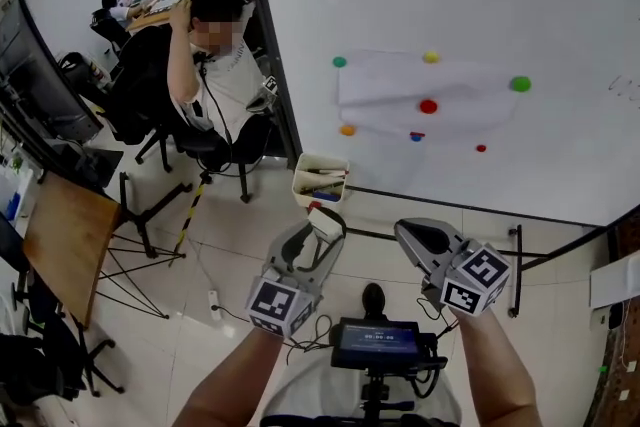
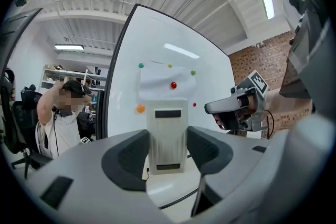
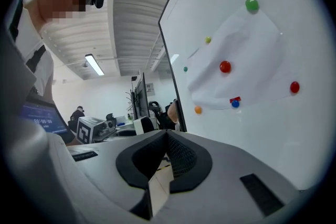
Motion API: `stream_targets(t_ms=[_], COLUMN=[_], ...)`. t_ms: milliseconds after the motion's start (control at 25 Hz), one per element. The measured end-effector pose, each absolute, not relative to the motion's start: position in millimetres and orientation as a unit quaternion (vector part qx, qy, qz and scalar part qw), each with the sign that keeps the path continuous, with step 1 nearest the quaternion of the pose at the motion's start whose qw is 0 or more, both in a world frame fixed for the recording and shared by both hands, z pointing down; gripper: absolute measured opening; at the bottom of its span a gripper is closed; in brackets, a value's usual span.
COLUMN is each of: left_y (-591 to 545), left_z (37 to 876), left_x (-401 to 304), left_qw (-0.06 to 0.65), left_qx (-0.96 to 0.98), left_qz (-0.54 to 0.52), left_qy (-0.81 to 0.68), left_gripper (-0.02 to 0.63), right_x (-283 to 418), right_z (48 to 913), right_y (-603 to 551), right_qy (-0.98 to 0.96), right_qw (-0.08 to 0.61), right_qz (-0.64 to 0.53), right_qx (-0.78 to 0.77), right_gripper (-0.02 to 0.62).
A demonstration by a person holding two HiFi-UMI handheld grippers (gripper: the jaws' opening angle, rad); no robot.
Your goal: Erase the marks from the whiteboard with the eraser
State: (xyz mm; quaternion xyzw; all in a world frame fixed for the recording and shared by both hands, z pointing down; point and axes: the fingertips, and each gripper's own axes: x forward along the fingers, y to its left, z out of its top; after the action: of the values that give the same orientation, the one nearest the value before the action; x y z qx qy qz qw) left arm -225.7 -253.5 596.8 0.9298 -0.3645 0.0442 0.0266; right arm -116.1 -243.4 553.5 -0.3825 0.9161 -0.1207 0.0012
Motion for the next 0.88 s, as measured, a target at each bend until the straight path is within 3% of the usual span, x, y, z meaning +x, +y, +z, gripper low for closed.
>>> stream_targets(t_ms=[880], left_y=[-233], left_z=[536], left_x=[-68], left_qw=[-0.007], left_qx=[0.962], left_qz=[0.007], left_qy=[-0.274], left_gripper=[0.258], right_x=[1], right_z=[492], right_y=[-210], right_qy=[0.908], right_qw=[-0.019], right_qz=[-0.014], right_qx=[-0.419], right_gripper=[0.015])
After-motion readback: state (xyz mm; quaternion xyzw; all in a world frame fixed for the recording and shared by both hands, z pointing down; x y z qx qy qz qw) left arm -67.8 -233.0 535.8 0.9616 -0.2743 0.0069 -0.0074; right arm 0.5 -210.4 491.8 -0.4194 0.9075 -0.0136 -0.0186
